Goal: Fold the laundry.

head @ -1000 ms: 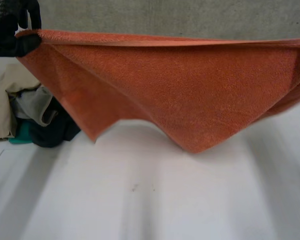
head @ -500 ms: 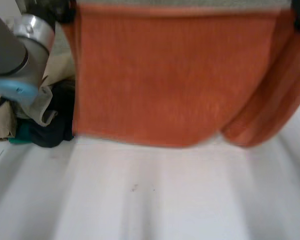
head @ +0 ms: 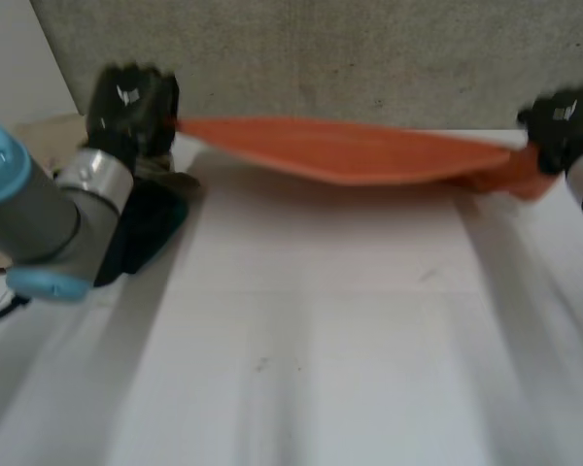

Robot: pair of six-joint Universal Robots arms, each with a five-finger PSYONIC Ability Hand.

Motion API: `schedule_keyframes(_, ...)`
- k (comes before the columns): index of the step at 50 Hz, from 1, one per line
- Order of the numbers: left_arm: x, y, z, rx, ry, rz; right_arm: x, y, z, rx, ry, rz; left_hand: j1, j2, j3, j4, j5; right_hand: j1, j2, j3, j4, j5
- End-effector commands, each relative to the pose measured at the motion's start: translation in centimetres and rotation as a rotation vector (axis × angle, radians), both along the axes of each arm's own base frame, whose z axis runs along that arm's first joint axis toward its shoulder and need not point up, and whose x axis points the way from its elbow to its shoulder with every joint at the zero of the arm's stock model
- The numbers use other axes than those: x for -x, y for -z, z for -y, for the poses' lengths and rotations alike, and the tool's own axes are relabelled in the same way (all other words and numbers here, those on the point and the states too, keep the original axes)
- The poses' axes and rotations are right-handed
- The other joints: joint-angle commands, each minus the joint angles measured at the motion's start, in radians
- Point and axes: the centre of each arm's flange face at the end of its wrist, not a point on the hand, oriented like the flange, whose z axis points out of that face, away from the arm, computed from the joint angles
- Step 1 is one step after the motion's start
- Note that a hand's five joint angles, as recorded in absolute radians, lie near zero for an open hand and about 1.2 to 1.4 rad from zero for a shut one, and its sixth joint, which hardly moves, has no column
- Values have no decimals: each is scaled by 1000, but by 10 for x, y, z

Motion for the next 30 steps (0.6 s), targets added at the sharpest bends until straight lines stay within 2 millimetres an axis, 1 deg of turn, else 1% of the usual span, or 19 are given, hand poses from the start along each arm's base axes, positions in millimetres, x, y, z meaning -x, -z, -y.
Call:
schedule_keyframes(1,-10,45,-12,-134,-13,45,14,75,3,-351,-67,119,251,198,203,195,239,265,219,202,196,206)
schedule_keyframes(2,-10,46,-12,-138,-14,46,17,79,5,-371,-65,124,251,198,203,195,239,265,219,202,196,206)
schedule_keyframes(3,-11,48,-13,-144,-13,48,26,87,11,-404,-47,131,251,198,203,195,239,179,133,116,110,120)
schedule_keyframes(4,-11,49,-14,-149,-13,50,29,91,13,-418,-36,134,251,198,203,195,239,99,54,37,30,41)
schedule_keyframes(6,-13,50,-14,-153,-17,50,36,99,18,-442,-18,140,251,198,203,195,239,-202,-248,-265,-271,-261)
schedule_keyframes(7,-13,50,-14,-153,-19,50,40,106,21,-459,-9,138,251,198,203,195,239,-413,-459,-476,-482,-472)
schedule_keyframes(12,-16,47,-15,-156,-26,49,47,113,27,-468,29,133,251,198,203,195,239,-439,-484,-501,-508,-497)
schedule_keyframes(14,-16,48,-16,-166,-24,52,50,114,27,-473,45,129,251,198,203,195,239,-380,-426,-443,-450,-439)
schedule_keyframes(15,-16,46,-18,-172,-24,54,50,114,27,-476,47,129,251,198,203,195,239,-261,-307,-324,-330,-319)
schedule_keyframes(16,-17,45,-19,-172,-24,54,49,115,26,-479,45,128,251,198,203,195,239,-27,-73,-90,-96,-86)
schedule_keyframes(17,-17,44,-19,-175,-24,53,49,113,25,-478,46,131,251,198,203,195,239,262,216,199,193,203)
schedule_keyframes(21,-17,40,-24,-188,-23,59,50,105,22,-472,51,142,251,198,203,195,239,265,219,202,196,206)
schedule_keyframes(24,-18,32,-32,-203,-18,63,55,90,15,-465,61,139,251,198,203,195,239,265,219,202,196,206)
schedule_keyframes(25,-19,31,-35,-211,-18,67,57,81,11,-457,68,129,251,198,203,195,239,265,219,202,196,206)
schedule_keyframes(28,-22,23,-45,-227,-20,83,62,69,2,-468,79,116,251,198,203,195,239,265,219,202,196,206)
schedule_keyframes(29,-23,19,-48,-230,-21,83,63,63,-7,-494,77,98,251,198,203,195,239,265,219,202,196,206)
schedule_keyframes(30,-25,14,-57,-248,-21,91,64,59,-11,-501,78,83,251,198,203,195,239,265,219,202,196,206)
